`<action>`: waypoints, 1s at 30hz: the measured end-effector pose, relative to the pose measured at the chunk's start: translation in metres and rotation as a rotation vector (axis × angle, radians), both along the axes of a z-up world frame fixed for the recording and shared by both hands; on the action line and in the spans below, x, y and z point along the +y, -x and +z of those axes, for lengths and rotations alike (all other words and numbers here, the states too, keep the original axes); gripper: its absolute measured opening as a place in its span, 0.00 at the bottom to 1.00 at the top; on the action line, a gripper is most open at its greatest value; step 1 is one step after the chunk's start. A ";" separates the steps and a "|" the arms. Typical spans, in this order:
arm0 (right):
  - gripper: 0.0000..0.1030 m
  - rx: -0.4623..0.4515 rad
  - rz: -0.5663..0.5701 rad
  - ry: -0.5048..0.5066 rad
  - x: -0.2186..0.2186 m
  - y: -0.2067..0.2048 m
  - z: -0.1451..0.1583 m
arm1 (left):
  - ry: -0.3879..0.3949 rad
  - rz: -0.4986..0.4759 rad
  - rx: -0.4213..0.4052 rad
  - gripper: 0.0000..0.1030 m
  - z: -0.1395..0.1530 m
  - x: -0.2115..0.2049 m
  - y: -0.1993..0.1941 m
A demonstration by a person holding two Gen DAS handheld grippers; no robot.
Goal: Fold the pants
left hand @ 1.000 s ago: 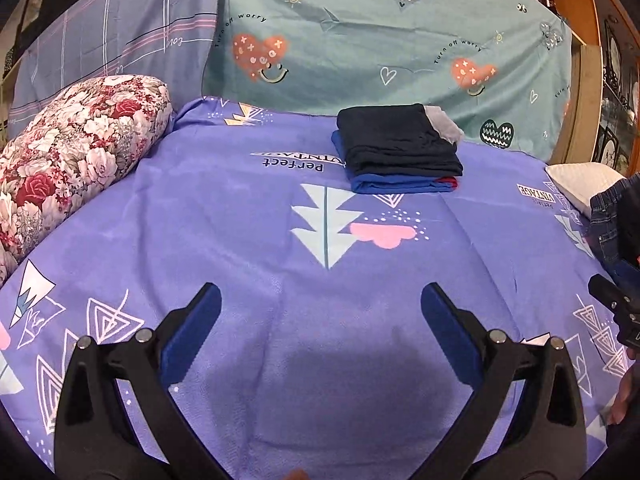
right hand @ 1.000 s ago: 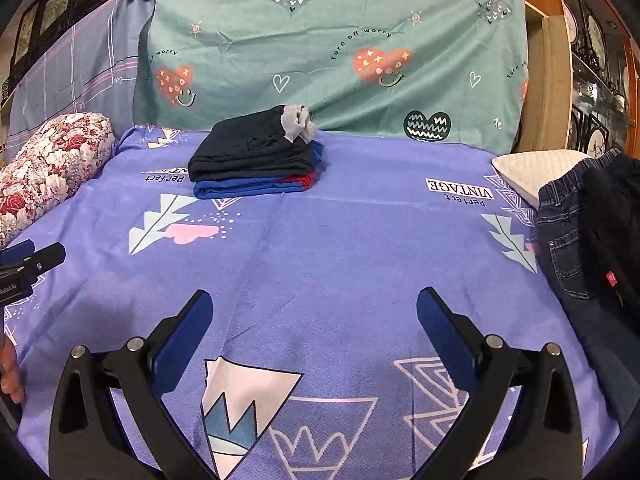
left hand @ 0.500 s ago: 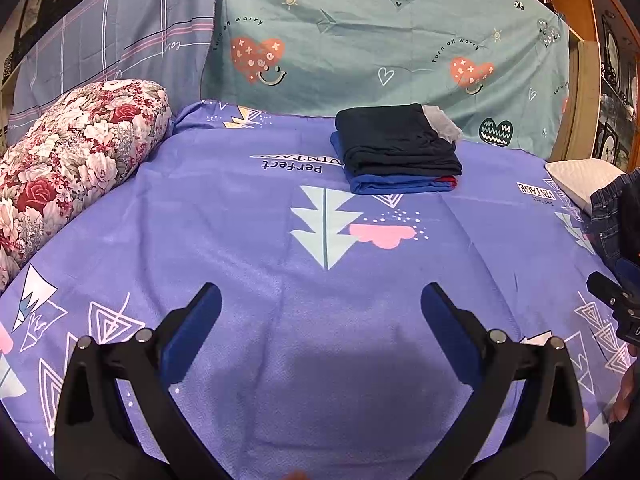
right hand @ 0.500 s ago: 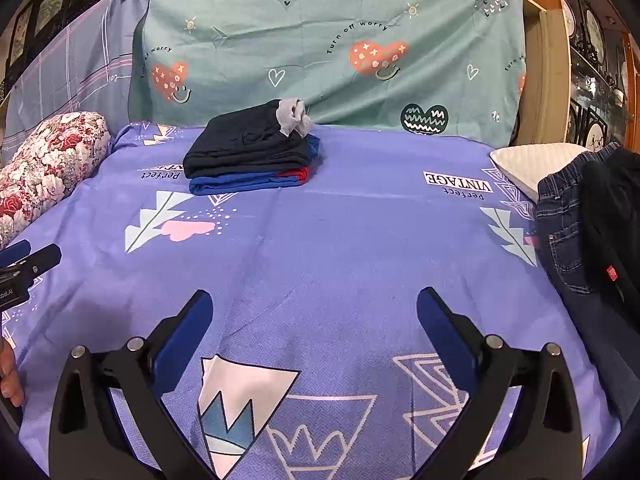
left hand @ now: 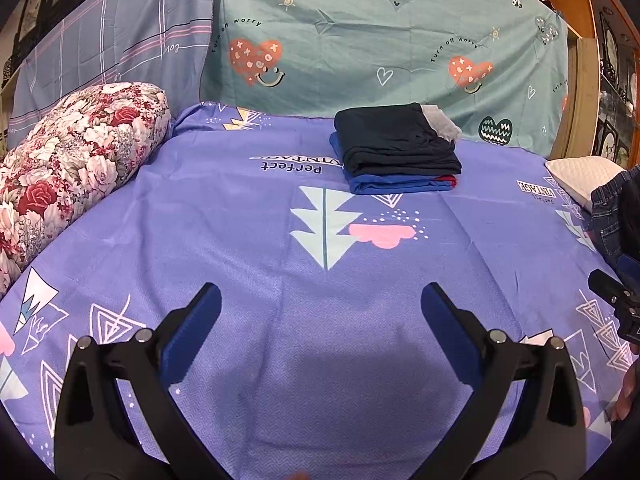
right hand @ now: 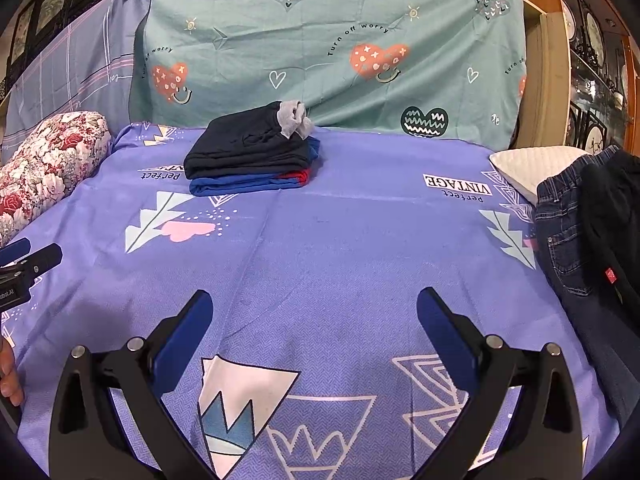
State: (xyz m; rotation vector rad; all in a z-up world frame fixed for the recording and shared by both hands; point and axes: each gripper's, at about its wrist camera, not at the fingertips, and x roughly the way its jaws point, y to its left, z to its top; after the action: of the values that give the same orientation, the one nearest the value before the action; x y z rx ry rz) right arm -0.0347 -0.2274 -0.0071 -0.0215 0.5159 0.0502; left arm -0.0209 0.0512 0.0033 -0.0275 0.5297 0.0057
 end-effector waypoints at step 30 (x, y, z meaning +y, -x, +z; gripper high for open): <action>0.99 -0.004 0.002 0.002 0.000 0.000 0.000 | -0.017 0.007 -0.021 0.98 0.002 0.000 0.004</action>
State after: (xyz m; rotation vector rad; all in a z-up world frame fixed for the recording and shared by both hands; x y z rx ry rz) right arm -0.0348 -0.2276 -0.0066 -0.0235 0.5123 0.0513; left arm -0.0246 0.0512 0.0052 -0.0129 0.5085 0.0168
